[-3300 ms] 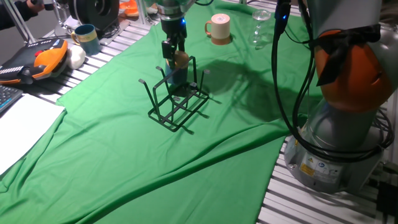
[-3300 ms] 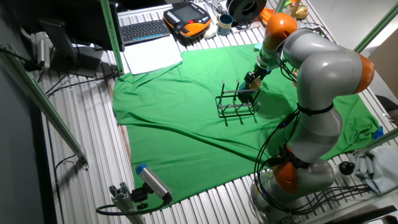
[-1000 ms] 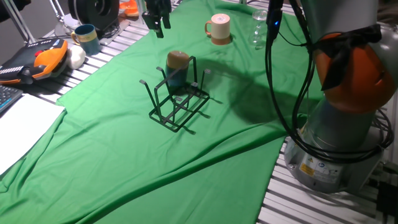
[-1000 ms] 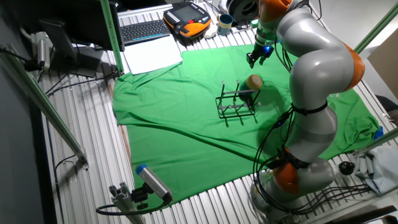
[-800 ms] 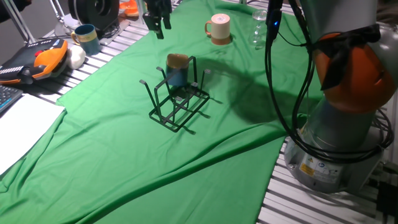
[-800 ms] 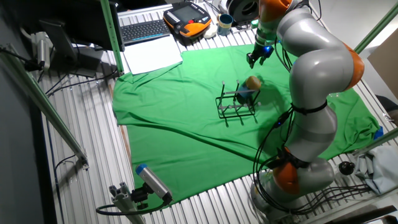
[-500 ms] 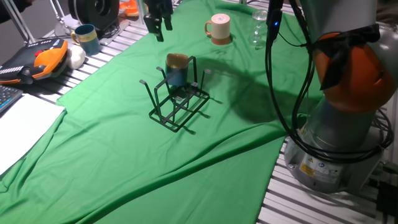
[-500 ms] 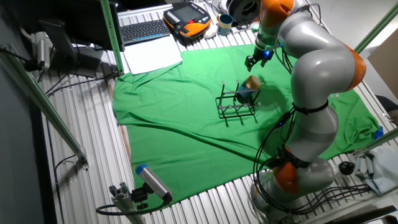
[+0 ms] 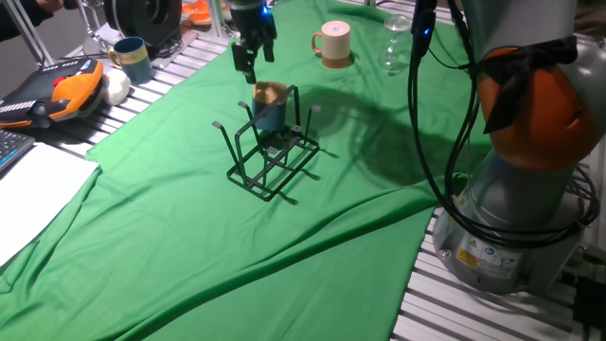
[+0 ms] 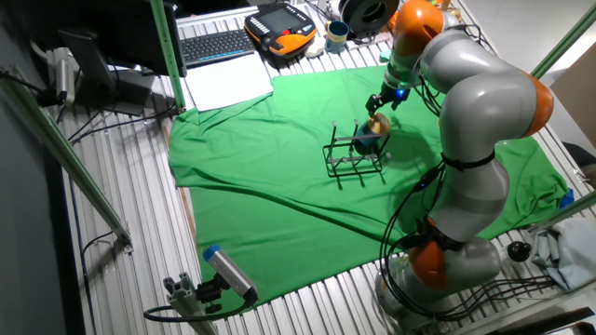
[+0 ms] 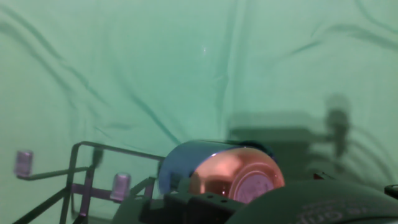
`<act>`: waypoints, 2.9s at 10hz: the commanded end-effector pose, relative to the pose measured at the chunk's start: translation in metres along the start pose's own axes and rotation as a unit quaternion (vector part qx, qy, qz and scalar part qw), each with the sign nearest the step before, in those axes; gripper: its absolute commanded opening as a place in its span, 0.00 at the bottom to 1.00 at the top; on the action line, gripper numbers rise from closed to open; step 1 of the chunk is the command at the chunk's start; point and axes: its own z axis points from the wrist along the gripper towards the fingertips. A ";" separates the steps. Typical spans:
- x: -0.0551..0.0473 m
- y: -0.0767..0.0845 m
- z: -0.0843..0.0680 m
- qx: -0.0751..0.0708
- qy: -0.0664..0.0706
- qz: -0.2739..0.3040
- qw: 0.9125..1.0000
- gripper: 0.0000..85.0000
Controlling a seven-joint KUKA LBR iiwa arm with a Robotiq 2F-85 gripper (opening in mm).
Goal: Take the cup off the cup rack
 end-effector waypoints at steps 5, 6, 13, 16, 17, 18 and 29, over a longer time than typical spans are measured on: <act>0.011 -0.002 0.015 -0.020 0.002 0.000 1.000 1.00; 0.013 -0.003 0.016 -0.025 0.003 -0.001 1.000 1.00; 0.024 -0.003 0.029 -0.053 -0.008 0.014 0.998 1.00; 0.023 0.000 0.035 -0.059 -0.013 0.015 0.998 1.00; 0.022 0.001 0.037 -0.059 -0.015 0.016 0.998 1.00; 0.022 0.002 0.038 -0.062 -0.018 0.017 0.998 1.00; 0.004 0.010 -0.015 -0.037 0.008 0.006 0.999 0.60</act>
